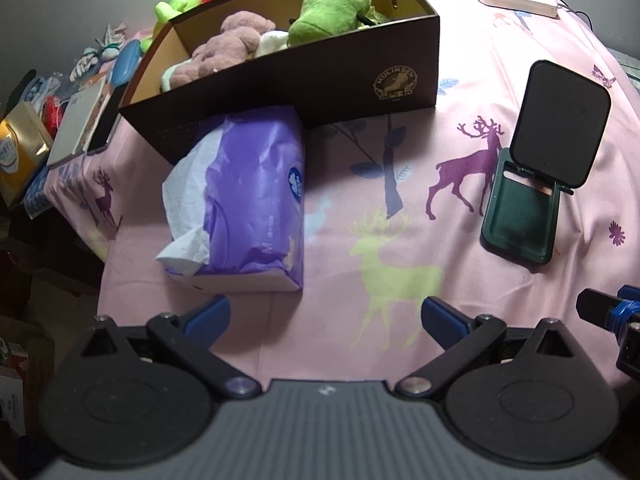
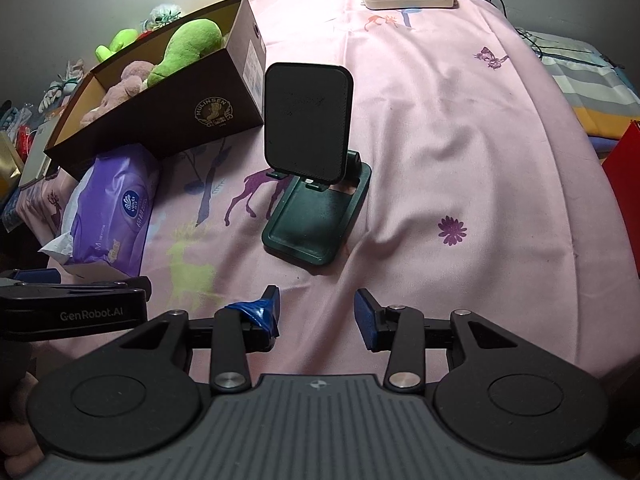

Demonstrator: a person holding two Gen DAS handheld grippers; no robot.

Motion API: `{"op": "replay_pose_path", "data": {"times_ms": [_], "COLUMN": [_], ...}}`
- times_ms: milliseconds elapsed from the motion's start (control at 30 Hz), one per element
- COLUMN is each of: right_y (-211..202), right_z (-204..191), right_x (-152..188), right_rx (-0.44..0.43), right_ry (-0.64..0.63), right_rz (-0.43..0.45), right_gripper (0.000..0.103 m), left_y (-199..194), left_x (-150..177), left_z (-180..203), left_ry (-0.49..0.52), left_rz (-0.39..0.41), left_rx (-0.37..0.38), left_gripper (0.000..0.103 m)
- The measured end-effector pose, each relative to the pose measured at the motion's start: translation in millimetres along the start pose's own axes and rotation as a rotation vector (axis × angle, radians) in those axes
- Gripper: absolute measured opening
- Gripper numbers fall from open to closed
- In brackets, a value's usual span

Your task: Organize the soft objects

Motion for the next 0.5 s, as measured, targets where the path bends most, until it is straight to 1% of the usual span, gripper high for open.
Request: {"op": "replay_pose_path", "data": {"times_ms": [333,500], "right_y": [-5,-10], "right_z": [-20,-37], "right_x": [-11,-20], "right_rx": [-0.025,-0.041], "right_ry": [-0.073,-0.109], "right_rz": [-0.004,0.008], "right_gripper": [0.025,0.025], "left_y": [-19,-25], "left_x": [-5,-9], "left_z": [-20,-36], "left_ry": [-0.065,-0.106], "left_rz": [0.054,0.083], "left_rx": [-0.026,-0.056], "left_gripper": [0.101,0.101]}}
Point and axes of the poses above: each gripper's, at about its wrist camera, not at the fingertips, and y roughly the way its jaws point, z to its right, x to its underside, the point moved 1 cm from there along y, roughly the way its jaws point, and after that the axes turned 14 degrees about -z, right-handed, at the moved point
